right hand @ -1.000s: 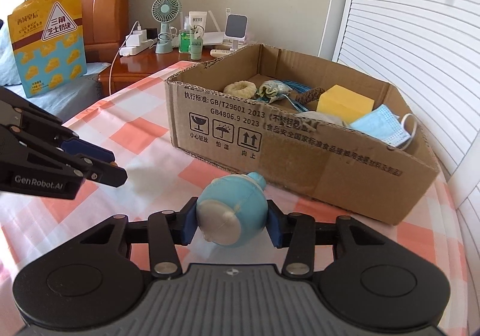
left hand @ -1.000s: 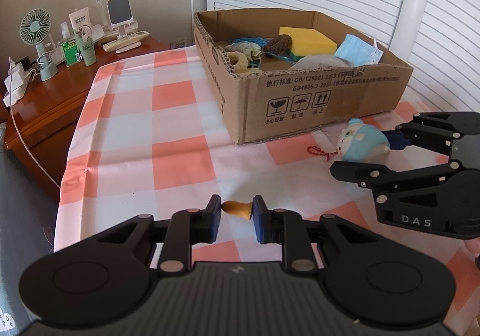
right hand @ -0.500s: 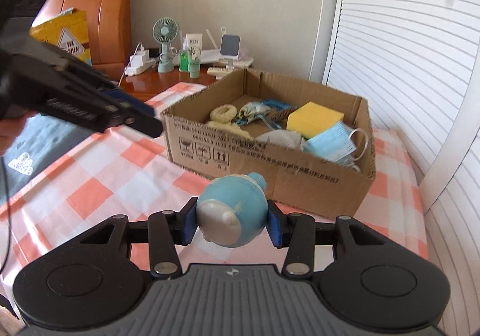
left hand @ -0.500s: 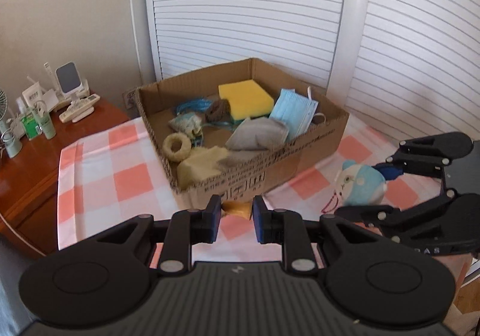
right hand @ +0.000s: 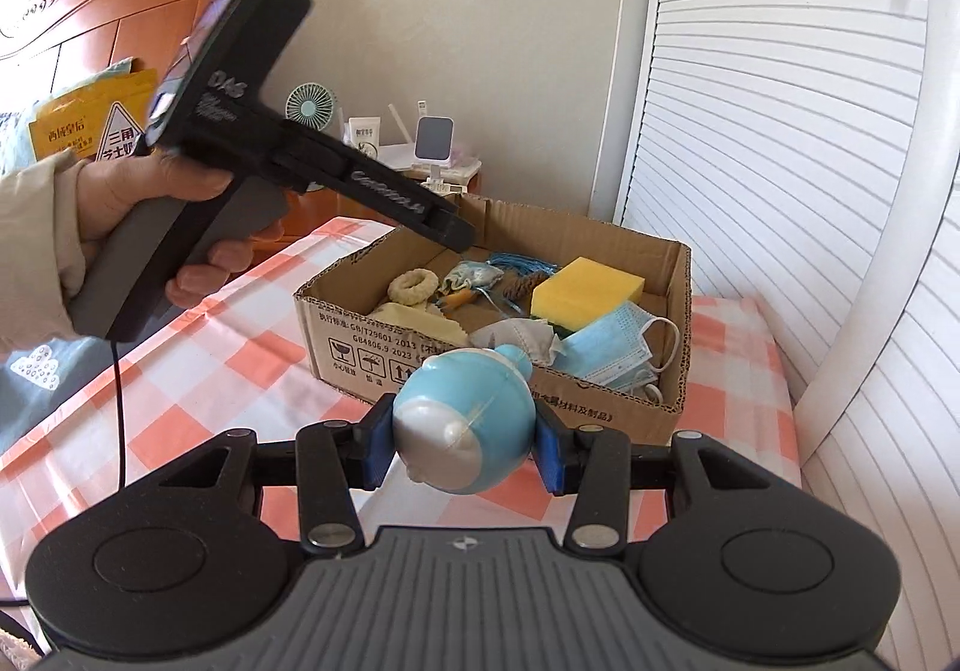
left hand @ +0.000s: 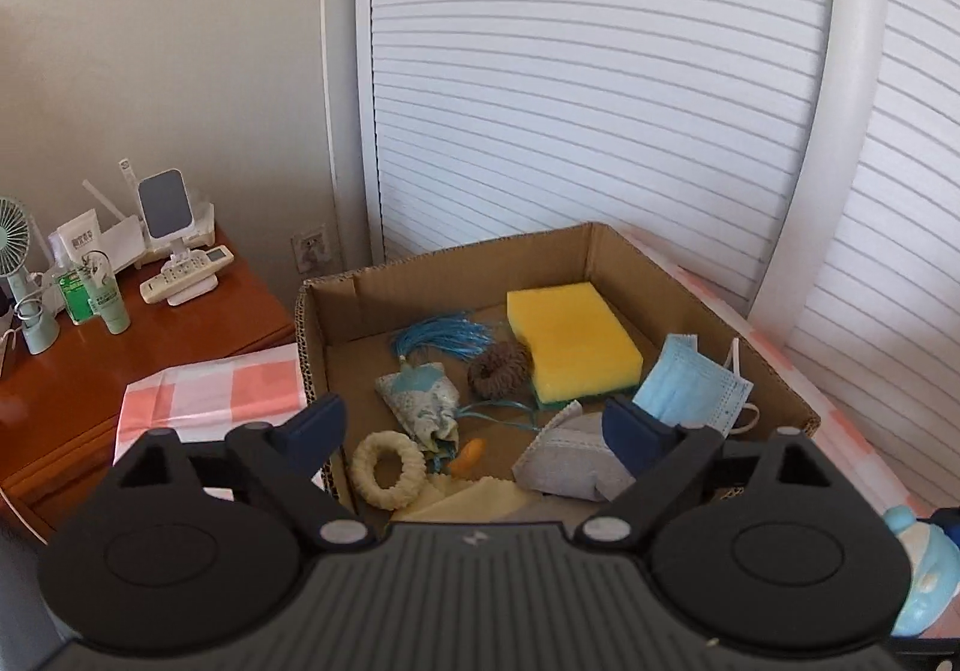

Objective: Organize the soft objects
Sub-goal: 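Drop the orange piece into the box and open the left tool, then lower the blue toy into the box and open the right tool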

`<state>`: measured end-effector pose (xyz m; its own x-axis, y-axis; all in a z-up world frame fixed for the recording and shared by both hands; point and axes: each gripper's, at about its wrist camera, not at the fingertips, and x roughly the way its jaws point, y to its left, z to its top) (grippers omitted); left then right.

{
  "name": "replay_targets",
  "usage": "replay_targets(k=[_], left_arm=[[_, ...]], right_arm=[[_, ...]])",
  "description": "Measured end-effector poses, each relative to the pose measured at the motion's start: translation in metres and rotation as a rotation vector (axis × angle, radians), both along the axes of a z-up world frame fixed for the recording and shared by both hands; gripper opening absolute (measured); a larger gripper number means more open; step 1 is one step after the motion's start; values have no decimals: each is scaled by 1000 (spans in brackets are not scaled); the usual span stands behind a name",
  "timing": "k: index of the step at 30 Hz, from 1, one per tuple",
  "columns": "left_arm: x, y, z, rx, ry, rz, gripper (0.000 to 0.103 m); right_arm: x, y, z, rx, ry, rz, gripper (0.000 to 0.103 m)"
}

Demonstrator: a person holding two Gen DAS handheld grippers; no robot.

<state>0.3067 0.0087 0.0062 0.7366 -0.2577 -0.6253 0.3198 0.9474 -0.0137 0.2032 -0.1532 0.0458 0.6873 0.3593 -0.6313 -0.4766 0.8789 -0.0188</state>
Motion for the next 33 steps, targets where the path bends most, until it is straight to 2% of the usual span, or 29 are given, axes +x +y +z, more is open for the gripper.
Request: replay_targets(k=[2, 5, 10, 13, 17, 22, 30, 31, 32, 33], left_arm=[[-7, 6, 0, -25, -32, 17, 94], [-19, 14, -1, -19, -23, 43, 102], [-61, 24, 5, 20, -82, 95, 103], [-84, 29, 5, 24, -83, 122, 103], [-110, 32, 1, 29, -70, 162, 102], [-131, 25, -5, 44, -28, 144, 102], [-147, 24, -5, 65, -54, 183, 102], [-150, 23, -4, 64, -60, 183, 102], [-151, 23, -3, 65, -65, 183, 102], [-152, 23, -2, 67, -72, 186, 102]], right_arm=[[3, 0, 0, 2, 4, -1, 51], [5, 2, 3, 3, 0, 3, 51], [15, 9, 14, 9, -15, 13, 51], [31, 14, 22, 27, -10, 12, 51], [65, 26, 29, 29, 12, 17, 51], [118, 43, 23, 34, 80, -8, 51], [194, 72, 0, 32, 179, -79, 53], [200, 72, -3, 41, 178, -101, 64], [205, 71, -5, 46, 180, -128, 84], [209, 69, -7, 49, 188, -149, 92]])
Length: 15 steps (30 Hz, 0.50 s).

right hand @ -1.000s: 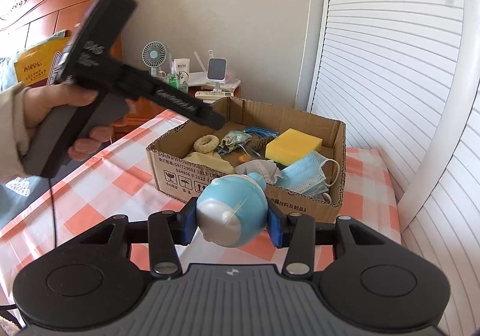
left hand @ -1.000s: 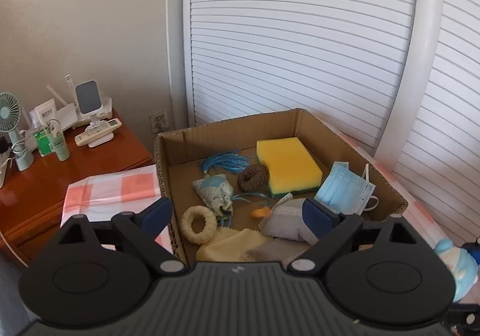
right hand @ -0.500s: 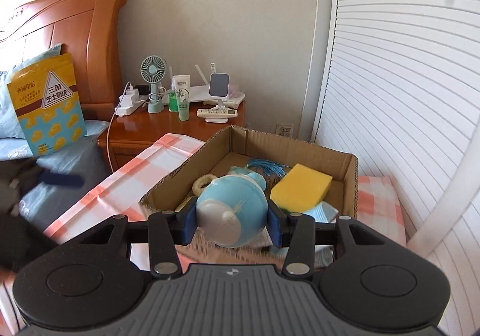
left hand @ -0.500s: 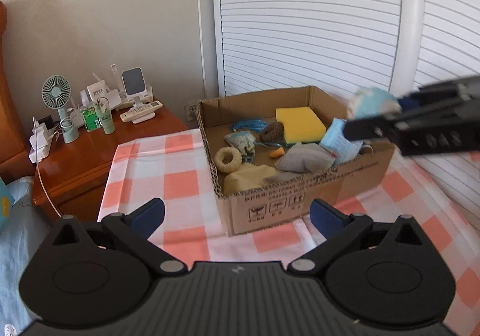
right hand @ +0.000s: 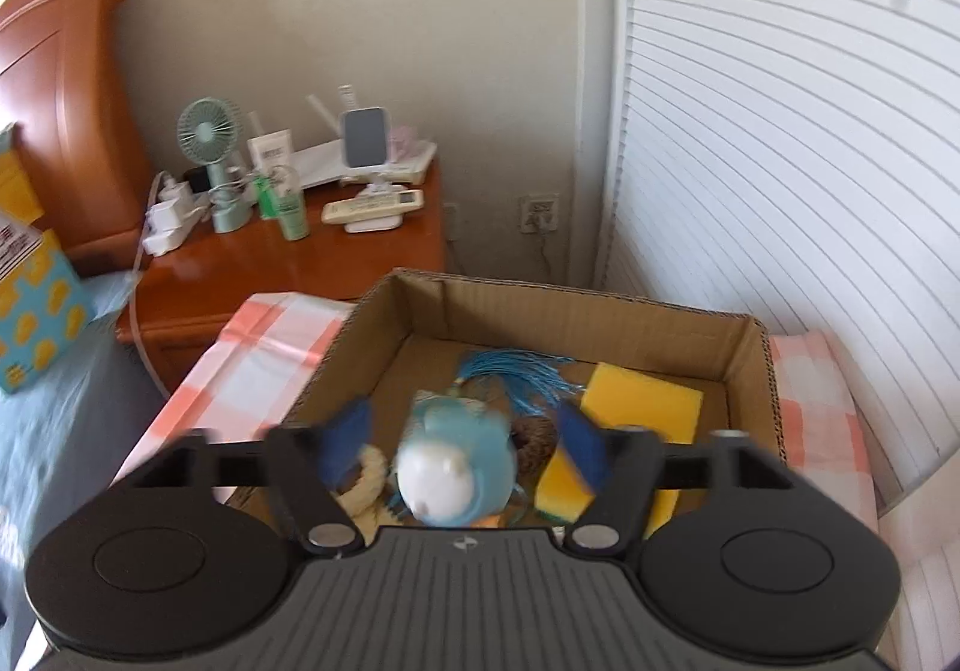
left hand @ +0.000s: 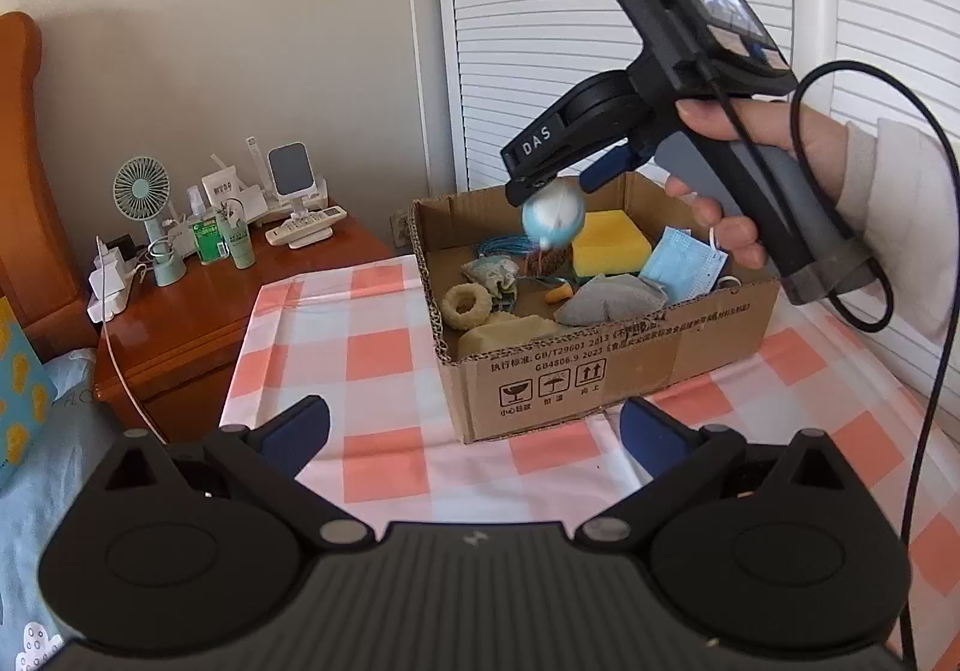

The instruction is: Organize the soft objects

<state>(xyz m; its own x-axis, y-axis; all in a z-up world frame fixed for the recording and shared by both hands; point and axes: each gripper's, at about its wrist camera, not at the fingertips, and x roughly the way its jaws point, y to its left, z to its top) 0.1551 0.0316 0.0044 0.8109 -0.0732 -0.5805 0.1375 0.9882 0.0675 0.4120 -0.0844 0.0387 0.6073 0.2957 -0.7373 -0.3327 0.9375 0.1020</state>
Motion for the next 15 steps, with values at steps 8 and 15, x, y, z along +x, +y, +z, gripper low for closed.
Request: replay_targets(k=[8, 15], left_arm=[[5, 3, -4, -2, 10, 33, 102], [10, 7, -3, -15, 25, 69, 102]], right_arm=[[-26, -21, -1, -23, 11, -55, 103], [-72, -33, 7, -96, 19, -122, 103]])
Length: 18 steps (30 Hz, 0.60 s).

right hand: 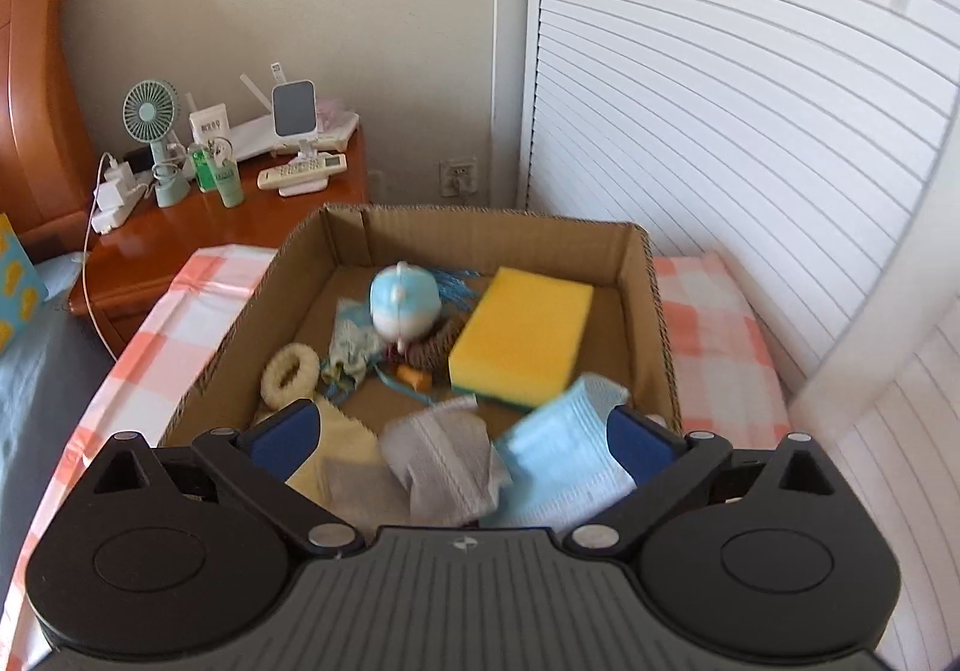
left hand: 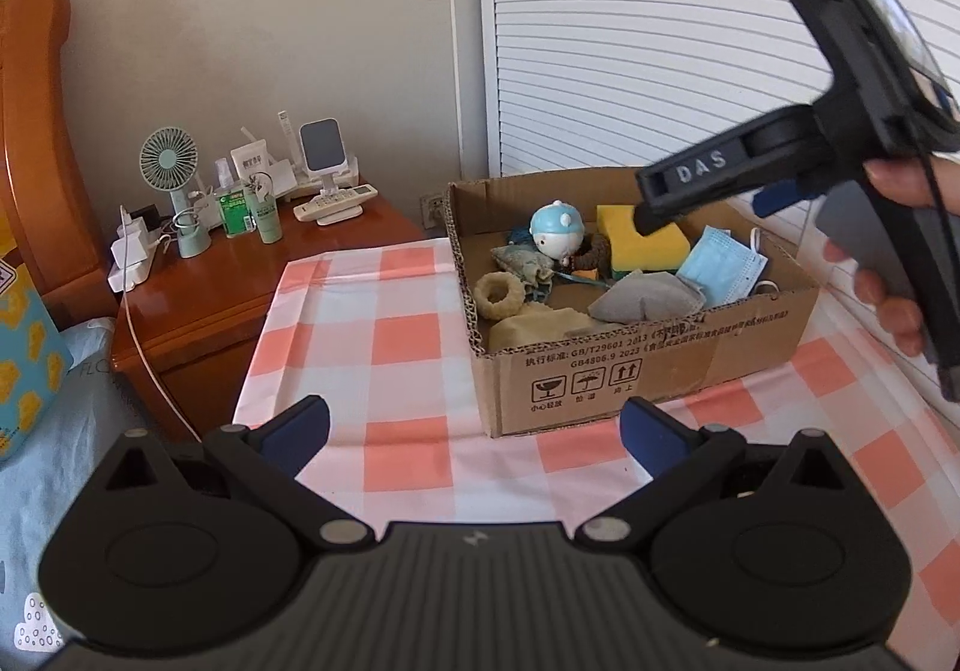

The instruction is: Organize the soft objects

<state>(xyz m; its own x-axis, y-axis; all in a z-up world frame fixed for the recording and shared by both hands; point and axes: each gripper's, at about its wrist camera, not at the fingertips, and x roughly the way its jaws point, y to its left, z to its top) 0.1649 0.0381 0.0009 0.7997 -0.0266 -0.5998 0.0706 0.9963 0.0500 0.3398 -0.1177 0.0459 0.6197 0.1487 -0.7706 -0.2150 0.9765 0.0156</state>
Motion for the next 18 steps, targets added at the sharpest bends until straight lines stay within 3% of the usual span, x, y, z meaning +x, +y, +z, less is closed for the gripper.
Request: replay_targets(k=[11, 18], left_arm=[[8, -1, 26, 39, -4, 75, 102], [8, -6, 37, 28, 3, 92, 102]], right_arm=[[-96, -5, 26, -62, -39, -95, 103], [-123, -12, 36, -106, -78, -158, 103]])
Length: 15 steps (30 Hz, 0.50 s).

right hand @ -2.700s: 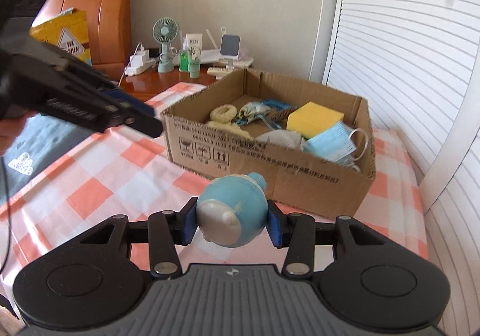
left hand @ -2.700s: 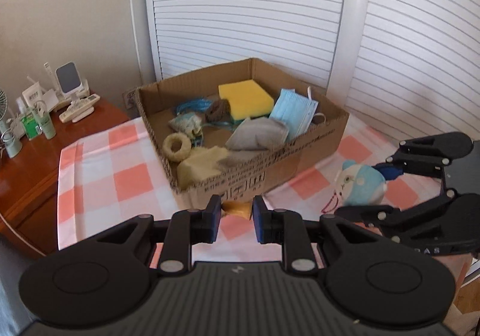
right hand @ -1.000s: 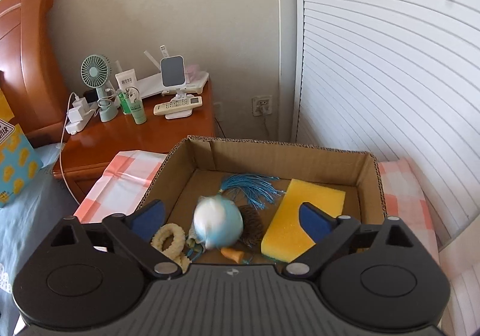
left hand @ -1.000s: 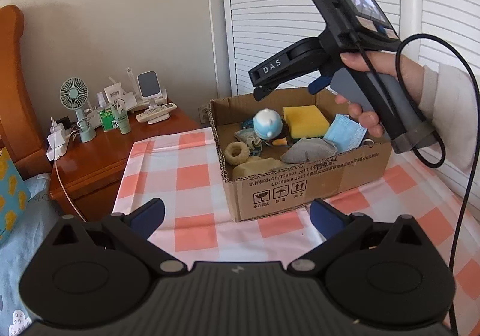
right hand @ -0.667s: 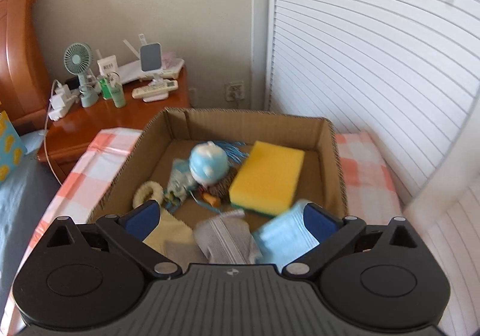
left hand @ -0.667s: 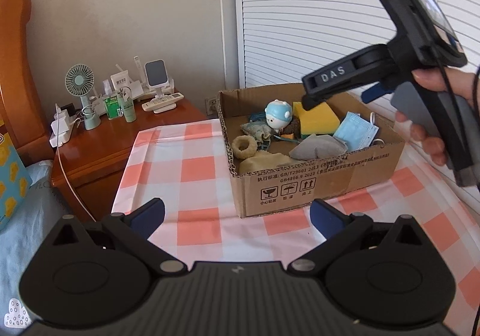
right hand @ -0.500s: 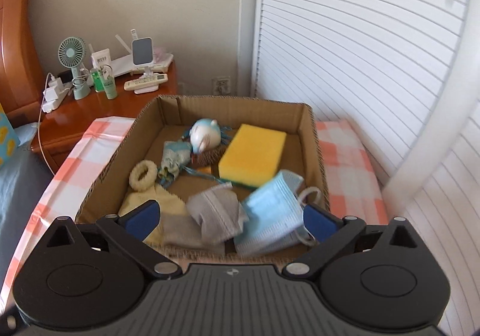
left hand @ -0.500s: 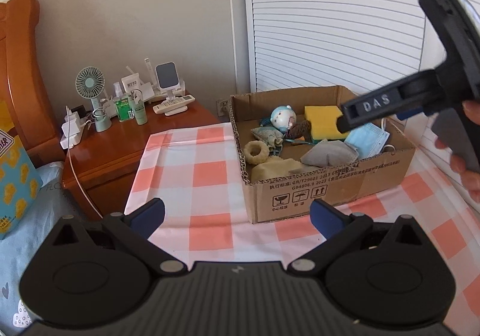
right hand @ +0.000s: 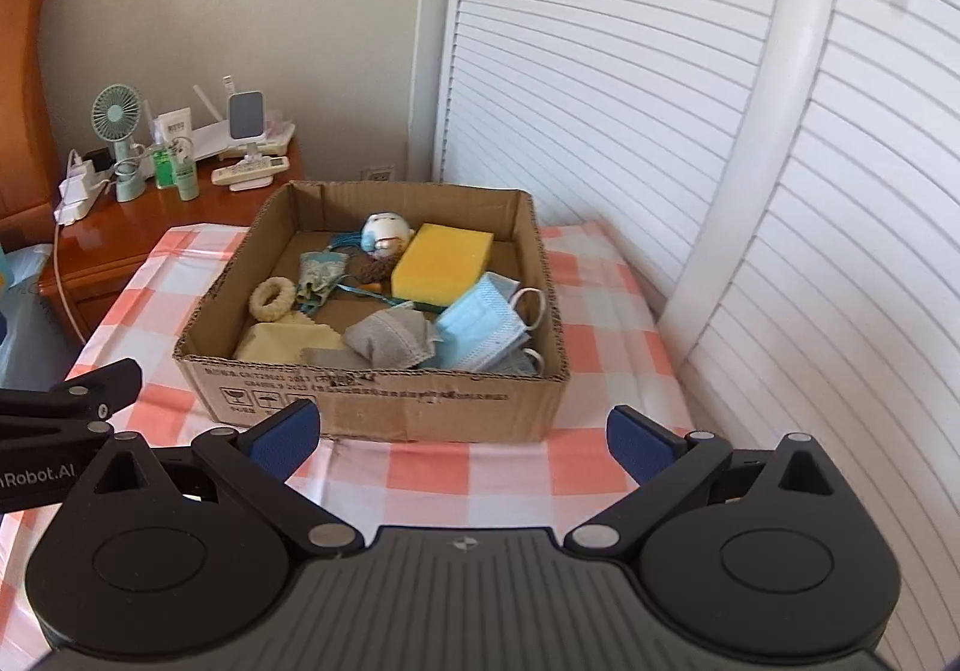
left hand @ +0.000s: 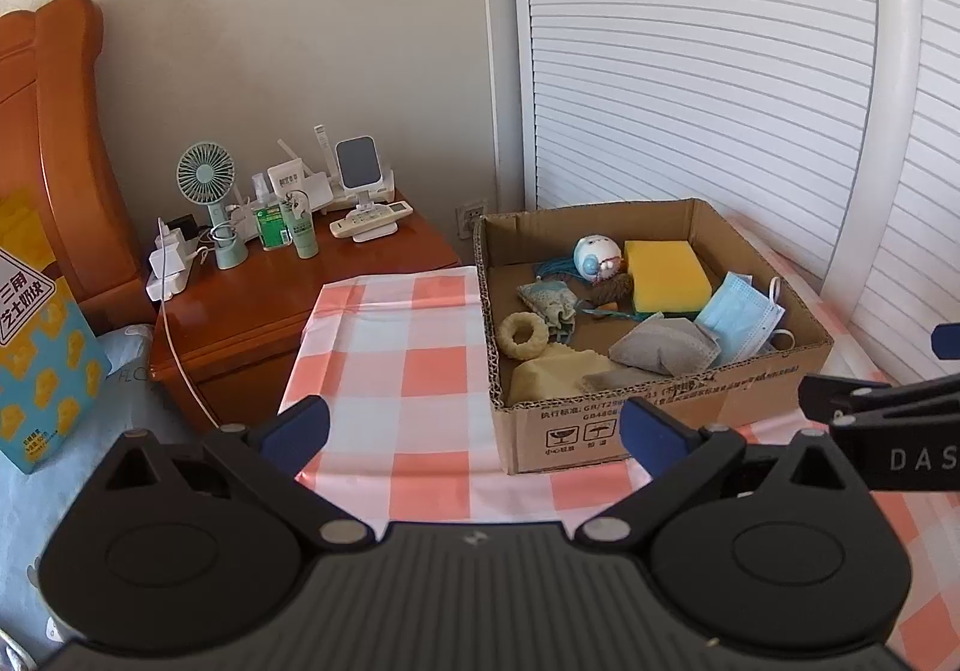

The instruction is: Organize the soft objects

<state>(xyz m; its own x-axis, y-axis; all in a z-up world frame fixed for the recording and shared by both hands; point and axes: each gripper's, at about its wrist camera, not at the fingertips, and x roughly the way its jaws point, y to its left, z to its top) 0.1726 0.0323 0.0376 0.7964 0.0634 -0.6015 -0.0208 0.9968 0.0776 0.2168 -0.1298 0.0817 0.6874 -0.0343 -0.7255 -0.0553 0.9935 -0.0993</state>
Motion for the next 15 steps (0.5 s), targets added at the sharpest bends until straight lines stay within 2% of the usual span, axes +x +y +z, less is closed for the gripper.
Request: replay_targets(k=[15], left_arm=[[-7, -9, 6, 5, 12, 3, 102]], right_arm=[[-9, -8, -3, 34, 12, -12, 103]])
